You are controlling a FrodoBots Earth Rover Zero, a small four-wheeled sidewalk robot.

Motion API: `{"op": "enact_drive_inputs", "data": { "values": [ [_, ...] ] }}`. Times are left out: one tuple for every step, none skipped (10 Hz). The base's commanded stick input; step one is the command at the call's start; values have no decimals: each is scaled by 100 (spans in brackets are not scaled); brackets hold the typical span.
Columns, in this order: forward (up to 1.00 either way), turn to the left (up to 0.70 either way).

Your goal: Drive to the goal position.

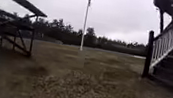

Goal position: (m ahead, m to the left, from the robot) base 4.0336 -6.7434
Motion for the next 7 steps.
{"op": "enact_drive_inputs", "data": {
  "values": [
    [70,0],
    [70,0],
    [70,0],
    [70,0],
    [70,0],
    [70,0],
    [70,0]
  ]
}}
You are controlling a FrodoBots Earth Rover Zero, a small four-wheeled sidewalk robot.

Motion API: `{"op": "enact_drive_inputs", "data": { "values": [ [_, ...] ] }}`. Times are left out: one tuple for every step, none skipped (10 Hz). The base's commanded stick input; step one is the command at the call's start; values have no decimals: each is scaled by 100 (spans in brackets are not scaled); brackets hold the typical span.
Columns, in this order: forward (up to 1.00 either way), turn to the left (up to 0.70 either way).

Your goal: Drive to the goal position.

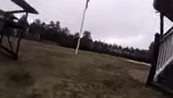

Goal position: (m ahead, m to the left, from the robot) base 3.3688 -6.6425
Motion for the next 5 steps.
{"op": "enact_drive_inputs", "data": {
  "values": [
    [70,0],
    [70,0],
    [70,0],
    [70,0],
    [70,0]
  ]
}}
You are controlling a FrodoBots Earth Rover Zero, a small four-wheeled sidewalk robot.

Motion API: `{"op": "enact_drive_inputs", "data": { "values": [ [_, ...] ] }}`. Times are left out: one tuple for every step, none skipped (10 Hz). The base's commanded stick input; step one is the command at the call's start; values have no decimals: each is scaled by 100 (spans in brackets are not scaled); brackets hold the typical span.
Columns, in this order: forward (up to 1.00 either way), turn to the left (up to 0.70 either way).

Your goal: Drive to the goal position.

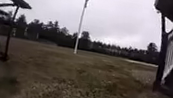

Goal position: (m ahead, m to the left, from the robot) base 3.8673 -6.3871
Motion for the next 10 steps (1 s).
{"op": "enact_drive_inputs", "data": {
  "values": [
    [70,0],
    [70,0],
    [70,0],
    [70,0],
    [70,0],
    [70,0],
    [70,0],
    [70,0],
    [70,0],
    [70,0]
  ]
}}
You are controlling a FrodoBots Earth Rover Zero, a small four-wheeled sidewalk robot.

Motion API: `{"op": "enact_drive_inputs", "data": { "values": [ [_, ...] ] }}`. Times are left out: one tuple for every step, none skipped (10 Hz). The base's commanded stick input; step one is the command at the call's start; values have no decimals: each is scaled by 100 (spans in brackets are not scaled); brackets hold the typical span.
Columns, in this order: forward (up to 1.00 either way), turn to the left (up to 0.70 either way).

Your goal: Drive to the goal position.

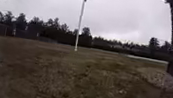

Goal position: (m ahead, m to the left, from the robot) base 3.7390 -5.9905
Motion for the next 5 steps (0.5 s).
{"op": "enact_drive_inputs", "data": {
  "values": [
    [70,0],
    [70,0],
    [70,0],
    [70,0],
    [70,0]
  ]
}}
